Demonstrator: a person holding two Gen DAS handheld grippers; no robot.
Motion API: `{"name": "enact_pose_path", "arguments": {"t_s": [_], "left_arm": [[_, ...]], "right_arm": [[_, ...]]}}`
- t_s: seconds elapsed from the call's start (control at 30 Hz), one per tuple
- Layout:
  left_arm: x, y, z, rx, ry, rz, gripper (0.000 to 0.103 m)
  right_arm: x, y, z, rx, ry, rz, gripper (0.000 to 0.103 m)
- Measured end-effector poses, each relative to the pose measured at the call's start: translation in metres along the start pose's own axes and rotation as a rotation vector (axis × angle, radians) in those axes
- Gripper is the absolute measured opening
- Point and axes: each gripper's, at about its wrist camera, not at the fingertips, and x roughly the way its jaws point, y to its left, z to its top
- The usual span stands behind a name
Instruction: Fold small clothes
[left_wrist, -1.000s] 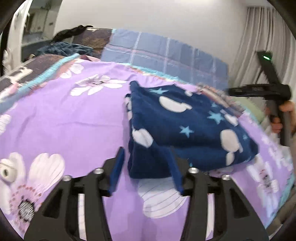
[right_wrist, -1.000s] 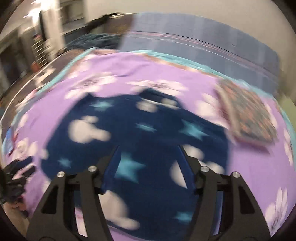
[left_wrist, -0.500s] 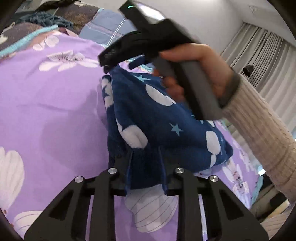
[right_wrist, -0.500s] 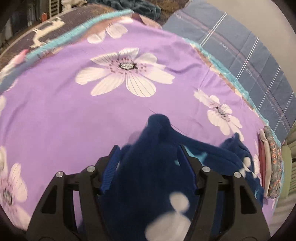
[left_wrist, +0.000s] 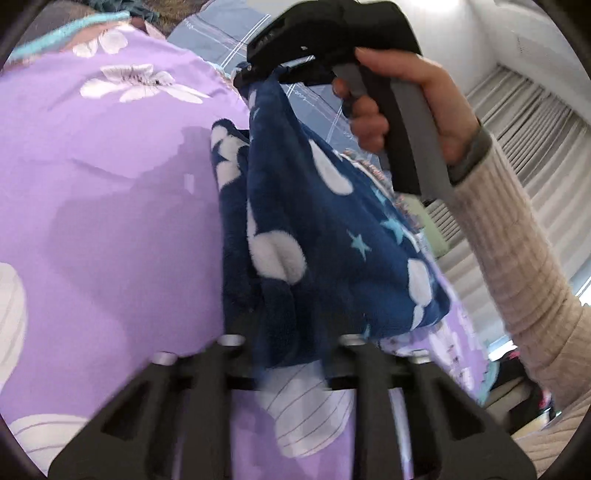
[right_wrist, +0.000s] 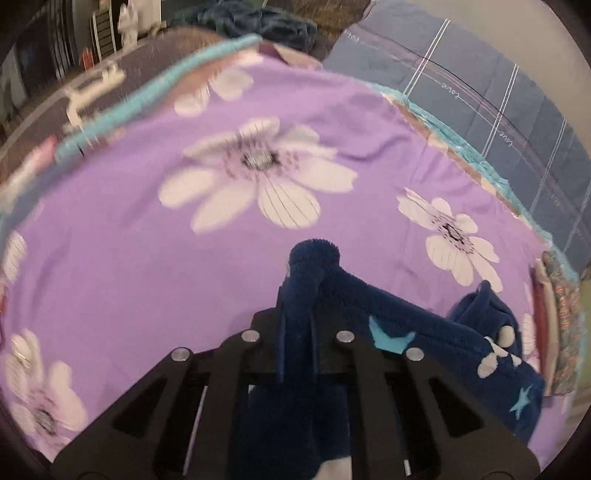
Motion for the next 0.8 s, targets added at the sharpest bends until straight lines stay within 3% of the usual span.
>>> {"name": "enact_pose_path", "arguments": {"t_s": [0.13, 0.2, 0.27, 0.33, 0.4, 0.53, 0.6, 0.7, 0.8], "left_arm": [[-0.002, -0.008, -0.01, 0.039, 0.034, 0.074, 0.009], [-0.002, -0.005, -0.012, 0.032, 0.046, 0.111, 0.008], [-0.006, -0.002, -0.012, 0.024, 0.052, 0.114, 0.008], [-0.009, -0.003, -0.014, 0.033, 0.047, 0.123, 0.01], [-0.013, -0.007, -0.014, 0.045, 0.035, 0.133, 0.012], [-0.032, -0.019, -0.012, 0.124, -0.032, 0.193, 0.012], [-0.039, -0.028, -0.005, 0.159, -0.066, 0.214, 0.013], [-0.038, -0.038, 0.005, 0.197, -0.089, 0.221, 0.018], [-0.026, -0.051, 0.009, 0.243, -0.077, 0.242, 0.018]], "right_arm": [[0.05, 0.009, -0.013, -0.054, 0.086, -0.012, 0.01], [0.061, 0.012, -0.02, -0.065, 0.054, -0.029, 0.014], [0.056, 0.011, -0.018, -0.052, 0.038, -0.001, 0.02], [0.046, 0.006, -0.015, -0.027, 0.034, 0.03, 0.041], [0.016, -0.005, -0.016, 0.013, -0.039, 0.052, 0.046], [-0.045, -0.026, -0.045, 0.059, -0.149, 0.138, 0.045], [-0.059, -0.031, -0.065, 0.075, -0.162, 0.171, 0.036], [-0.058, -0.026, -0.093, 0.063, -0.115, 0.211, 0.028], [-0.033, -0.021, -0.116, 0.07, -0.036, 0.2, 0.027]]}}
